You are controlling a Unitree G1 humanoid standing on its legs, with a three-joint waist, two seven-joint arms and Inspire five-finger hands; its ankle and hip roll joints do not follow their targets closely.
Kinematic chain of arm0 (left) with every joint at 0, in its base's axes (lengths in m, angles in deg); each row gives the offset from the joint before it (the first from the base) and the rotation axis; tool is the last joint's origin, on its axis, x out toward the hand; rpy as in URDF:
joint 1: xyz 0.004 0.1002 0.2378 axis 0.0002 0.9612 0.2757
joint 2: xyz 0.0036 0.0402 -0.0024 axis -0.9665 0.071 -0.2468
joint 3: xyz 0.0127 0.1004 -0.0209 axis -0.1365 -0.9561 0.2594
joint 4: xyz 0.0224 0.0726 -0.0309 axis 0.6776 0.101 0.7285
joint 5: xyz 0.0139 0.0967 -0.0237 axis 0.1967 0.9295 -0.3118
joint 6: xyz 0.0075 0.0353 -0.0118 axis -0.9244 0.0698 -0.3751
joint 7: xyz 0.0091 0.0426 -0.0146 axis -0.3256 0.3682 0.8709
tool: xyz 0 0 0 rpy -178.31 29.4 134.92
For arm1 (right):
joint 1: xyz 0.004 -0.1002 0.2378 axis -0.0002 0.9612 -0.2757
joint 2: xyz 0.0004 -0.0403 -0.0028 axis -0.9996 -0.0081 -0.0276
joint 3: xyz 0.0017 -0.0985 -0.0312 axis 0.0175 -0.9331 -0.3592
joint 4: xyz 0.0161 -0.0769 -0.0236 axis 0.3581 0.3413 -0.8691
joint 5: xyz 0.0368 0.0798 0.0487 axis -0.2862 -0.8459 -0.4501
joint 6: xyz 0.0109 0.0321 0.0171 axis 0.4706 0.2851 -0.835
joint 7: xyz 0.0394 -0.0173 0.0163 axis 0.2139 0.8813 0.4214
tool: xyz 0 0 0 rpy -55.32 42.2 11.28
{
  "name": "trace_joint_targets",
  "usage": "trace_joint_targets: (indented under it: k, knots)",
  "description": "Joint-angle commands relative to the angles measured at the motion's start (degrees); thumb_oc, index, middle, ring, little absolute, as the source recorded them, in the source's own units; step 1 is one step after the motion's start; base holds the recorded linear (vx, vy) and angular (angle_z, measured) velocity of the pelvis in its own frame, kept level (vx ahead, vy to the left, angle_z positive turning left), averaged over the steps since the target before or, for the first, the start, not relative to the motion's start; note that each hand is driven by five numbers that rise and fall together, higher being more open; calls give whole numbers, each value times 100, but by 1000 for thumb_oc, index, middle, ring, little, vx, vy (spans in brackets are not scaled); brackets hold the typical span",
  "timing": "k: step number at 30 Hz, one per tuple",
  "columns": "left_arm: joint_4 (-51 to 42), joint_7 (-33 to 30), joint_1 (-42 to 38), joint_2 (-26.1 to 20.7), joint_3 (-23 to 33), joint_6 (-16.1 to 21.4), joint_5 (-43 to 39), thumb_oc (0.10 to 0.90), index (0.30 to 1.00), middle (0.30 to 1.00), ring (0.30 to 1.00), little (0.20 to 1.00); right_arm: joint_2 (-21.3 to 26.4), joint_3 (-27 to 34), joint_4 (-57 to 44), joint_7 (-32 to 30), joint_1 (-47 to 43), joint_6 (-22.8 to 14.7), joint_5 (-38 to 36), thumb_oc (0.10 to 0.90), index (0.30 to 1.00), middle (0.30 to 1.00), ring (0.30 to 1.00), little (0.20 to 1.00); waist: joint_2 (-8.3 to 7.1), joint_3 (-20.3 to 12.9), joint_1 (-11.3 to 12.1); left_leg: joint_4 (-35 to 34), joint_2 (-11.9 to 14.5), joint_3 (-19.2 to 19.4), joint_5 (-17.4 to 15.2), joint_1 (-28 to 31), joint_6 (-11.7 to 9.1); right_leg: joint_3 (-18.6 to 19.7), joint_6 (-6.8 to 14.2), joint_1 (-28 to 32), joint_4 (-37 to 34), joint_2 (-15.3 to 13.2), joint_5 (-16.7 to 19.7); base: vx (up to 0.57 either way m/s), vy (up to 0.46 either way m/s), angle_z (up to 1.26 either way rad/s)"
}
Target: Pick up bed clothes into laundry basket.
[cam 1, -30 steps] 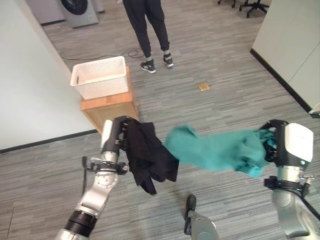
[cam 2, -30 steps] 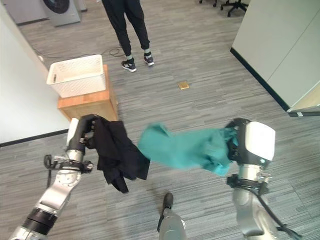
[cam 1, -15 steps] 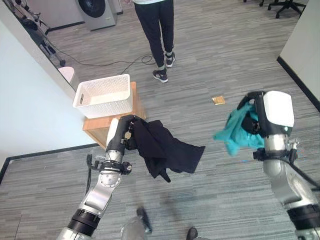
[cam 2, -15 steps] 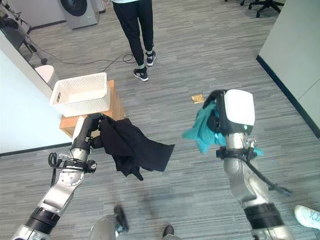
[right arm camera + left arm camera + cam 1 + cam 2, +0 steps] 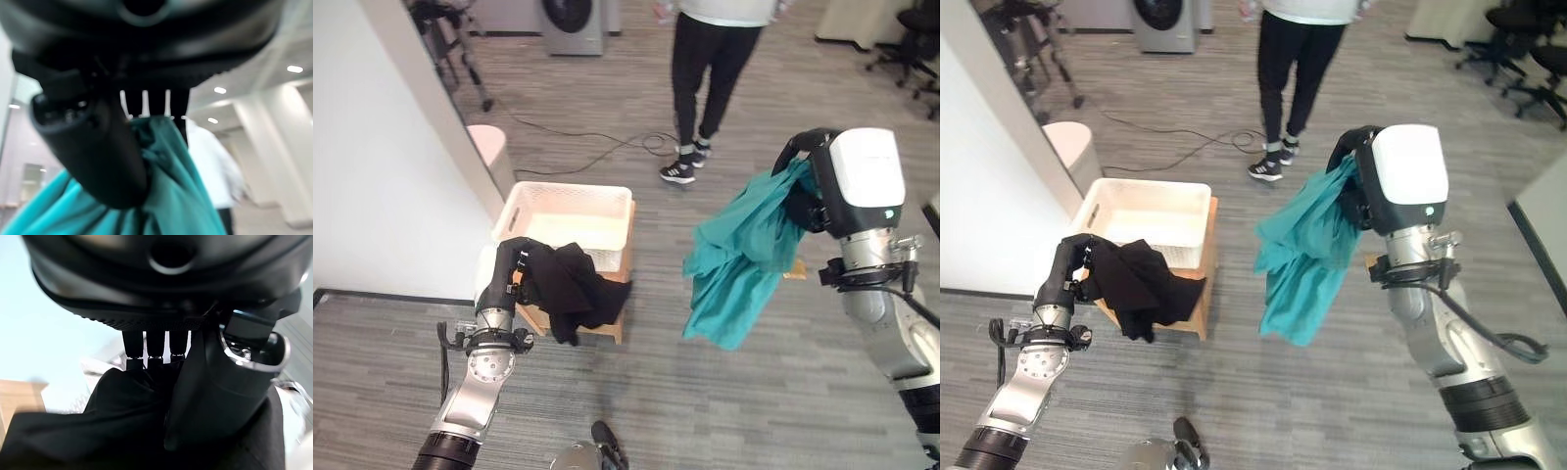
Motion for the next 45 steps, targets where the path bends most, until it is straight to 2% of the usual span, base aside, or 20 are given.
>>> trace_joint_targets:
  k: [1, 3, 4, 5, 6, 7, 9, 10, 11, 13, 16, 20, 21, 23, 26, 27, 31, 35, 40, 45]
  knots:
    - [-1021, -209, -124, -195, -16, 632, 19, 400, 300, 300, 300, 300, 594, 261, 146, -567, -1588, 19, -93, 400, 300, 300, 300, 300, -57, -470, 296, -410, 600, -138, 50, 132, -682, 176, -33, -625, -14, 95, 620, 264, 9, 79]
    - [-1028, -201, -146, -225, 17, 677, -116, 400, 300, 300, 300, 300, 796, 114, 254, -538, -1840, 88, -68, 400, 300, 300, 300, 300, -72, -357, 330, -436, 612, -406, -79, 305, -737, 98, -86, -1058, -148, -17, 111, 252, -70, 48]
    - [-1012, -135, -149, -242, 5, 712, -196, 400, 300, 300, 300, 300, 1125, 64, 332, -478, -1902, 130, -21, 400, 300, 300, 300, 300, -86, -287, 302, -440, 678, -649, -71, 349, -838, 155, -283, -1244, -747, 97, -424, 205, -141, 65]
    - [-1014, -129, -158, -228, -1, 712, -203, 400, 300, 300, 300, 300, 1151, 44, 355, -483, -1927, 126, -32, 400, 300, 300, 300, 300, -62, -289, 269, -434, 708, -697, -59, 333, -864, 92, -322, -1202, -794, 135, -445, 147, -208, 80]
    - [-1010, -100, -127, -233, -29, 752, -244, 400, 300, 300, 300, 300, 1295, 19, 424, -472, -1994, 147, -49, 400, 300, 300, 300, 300, -90, -258, 234, -434, 722, -840, -69, 350, -914, 197, -388, -1265, -1285, 196, -540, 122, -304, 175]
    - [-930, -13, -102, -186, -149, 799, -362, 400, 300, 300, 300, 300, 1594, -7, 686, -525, -1983, 237, -103, 400, 300, 300, 300, 300, -109, -211, 110, -444, 795, -1132, -11, 316, -1011, 670, -455, -1450, -2466, 466, -335, 176, -383, 179]
    - [-810, 58, -139, -172, -233, 822, -451, 400, 300, 300, 300, 300, 1881, 112, 772, -599, -1901, 306, -139, 400, 300, 300, 300, 300, -190, -225, 10, -447, 791, -1565, -93, 310, -1072, 1339, -412, -1502, -3088, 554, -86, 163, -278, 186]
    - [-810, 59, -148, -175, -242, 822, -453, 400, 300, 300, 300, 300, 1886, 138, 768, -601, -1879, 306, -142, 400, 300, 300, 300, 300, -193, -235, 13, -457, 792, -1569, -54, 281, -1069, 1331, -422, -1516, -3122, 560, -42, 138, -200, 207]
    - [-730, 92, -32, -209, -162, 875, -466, 400, 300, 300, 300, 300, 1959, 98, 839, -595, -1967, 307, -147, 400, 300, 300, 300, 300, -286, -281, 136, -402, 815, -1659, -134, 373, -1093, 1209, -358, -1377, -3180, 436, 97, 55, -126, 189]
    - [-672, 98, 150, -126, -89, 866, -466, 400, 300, 300, 300, 300, 1984, -67, 861, -581, -2276, 346, -142, 400, 300, 300, 300, 300, -358, -372, 219, -393, 812, -1768, -107, 421, -1132, 1167, -366, -1198, -3319, 474, 153, 146, -200, 68]
    - [-649, 118, 454, -47, 128, 877, -542, 400, 300, 300, 300, 300, 2015, -356, 926, -568, -2668, 304, -172, 400, 300, 300, 300, 300, -371, -482, 298, -409, 854, -1815, -76, 479, -1184, 1034, -404, -1020, -3475, 513, 224, 94, -119, 46]
    - [-502, 123, 821, 73, 353, 839, -614, 400, 300, 300, 300, 300, 2160, -874, 1044, -520, -3350, 314, -205, 400, 300, 300, 300, 300, -370, -618, 437, -432, 926, -1992, -6, 495, -1281, 787, -443, -824, -3496, 565, 120, 90, -99, 15]
    - [-438, 134, 967, 86, 437, 845, -668, 400, 300, 300, 300, 300, 2263, -985, 1096, -495, -3511, 334, -211, 400, 300, 300, 300, 300, -401, -652, 540, -443, 956, -2048, 1, 504, -1324, 694, -461, -744, -3496, 575, 83, 62, -79, 31]
    - [-427, 153, 1041, 96, 485, 832, -688, 400, 300, 300, 300, 300, 2303, -1128, 1189, -483, -3676, 347, -215, 400, 300, 300, 300, 300, -404, -674, 558, -446, 962, -2087, 16, 495, -1342, 637, -475, -717, -3496, 584, 64, 48, -65, 33]
    - [-319, 174, 1205, 50, 537, 838, -755, 400, 300, 300, 300, 300, 2518, -1604, 1678, -418, -4157, 414, -269, 400, 300, 300, 300, 300, -468, -685, 679, -448, 977, -2208, 46, 482, -1391, 514, -511, -624, -3496, 619, 19, 55, -69, 27]
    - [-248, 191, 1268, 40, 547, 839, -819, 400, 300, 300, 300, 300, 2573, -2098, 2213, -419, -4639, 448, -364, 400, 300, 300, 300, 300, -490, -671, 738, -450, 983, -2289, 63, 479, -1419, 408, -532, -560, -3496, 633, -9, 32, -52, 35]
    - [-150, 177, 1301, 52, 599, 833, -840, 400, 300, 300, 300, 300, 2487, -2627, 2956, -343, -5018, 535, -352, 400, 300, 300, 300, 300, -462, -624, 826, -442, 987, -2411, 67, 444, -1451, 237, -542, -494, -3496, 641, -47, 28, -28, 37]
    - [-61, 175, 1284, 52, 576, 829, -768, 400, 300, 300, 300, 300, 2395, -2577, 3219, -314, -4885, 603, -240, 400, 300, 300, 300, 300, -439, -586, 879, -448, 973, -2528, 87, 375, -1462, 120, -547, -470, -3496, 649, -63, 27, -10, 24]
    - [-21, 284, 1253, 37, 462, 855, -759, 400, 300, 300, 300, 300, 2192, -2192, 3663, -334, -4355, 656, -193, 400, 300, 300, 300, 300, -409, -511, 990, -459, 920, -2725, 120, 225, -1471, -27, -552, -483, -3496, 653, -87, 26, -5, 24]
    - [47, 269, 1309, 15, 467, 850, -640, 400, 300, 300, 300, 300, 1737, -1703, 3725, -421, -3750, 571, -330, 400, 300, 300, 300, 300, -361, -404, 1089, -459, 875, -2819, 130, 80, -1468, -111, -536, -567, -3496, 624, -87, 15, 22, 13]
